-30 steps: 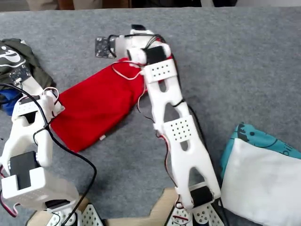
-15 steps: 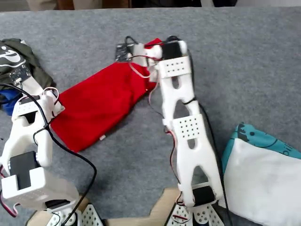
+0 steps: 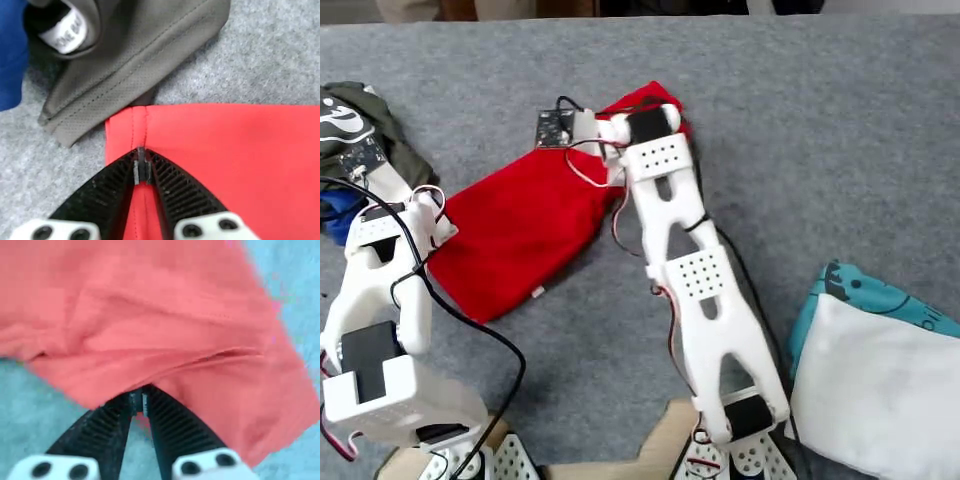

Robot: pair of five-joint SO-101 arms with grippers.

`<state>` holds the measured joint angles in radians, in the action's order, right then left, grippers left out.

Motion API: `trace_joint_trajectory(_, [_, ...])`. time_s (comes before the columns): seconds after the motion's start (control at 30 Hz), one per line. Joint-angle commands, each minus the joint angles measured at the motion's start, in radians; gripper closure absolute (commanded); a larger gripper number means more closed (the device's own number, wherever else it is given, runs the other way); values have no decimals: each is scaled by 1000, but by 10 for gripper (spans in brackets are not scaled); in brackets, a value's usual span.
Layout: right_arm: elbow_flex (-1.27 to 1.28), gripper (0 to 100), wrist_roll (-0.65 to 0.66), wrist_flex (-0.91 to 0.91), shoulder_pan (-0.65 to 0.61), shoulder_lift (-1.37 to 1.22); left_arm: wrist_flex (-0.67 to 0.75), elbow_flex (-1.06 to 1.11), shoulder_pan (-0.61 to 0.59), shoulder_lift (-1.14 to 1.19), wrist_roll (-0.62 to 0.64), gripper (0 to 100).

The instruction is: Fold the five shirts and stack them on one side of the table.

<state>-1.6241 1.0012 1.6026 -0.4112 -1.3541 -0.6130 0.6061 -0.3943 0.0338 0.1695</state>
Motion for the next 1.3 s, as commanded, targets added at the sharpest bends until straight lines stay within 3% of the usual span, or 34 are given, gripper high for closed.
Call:
trace_joint_trajectory(0.0, [-41,993,-14,-41,-54,50,-3,-44,9,-7,0,982])
trace_joint_trajectory(0.57, [-30,993,-92,-137,-156,122,-3,-44,9,-7,0,982])
trace_joint_trajectory(0.9, [-45,993,-178,-245,-154,-16,-3,-44,9,-7,0,982])
trace_joint_trajectory(1.13, [-30,993,-181,-166,-35,315,-3,-44,9,-7,0,982])
trace_joint_trajectory(1.27, [-30,993,-175,-14,-16,367,-3,-44,9,-7,0,982])
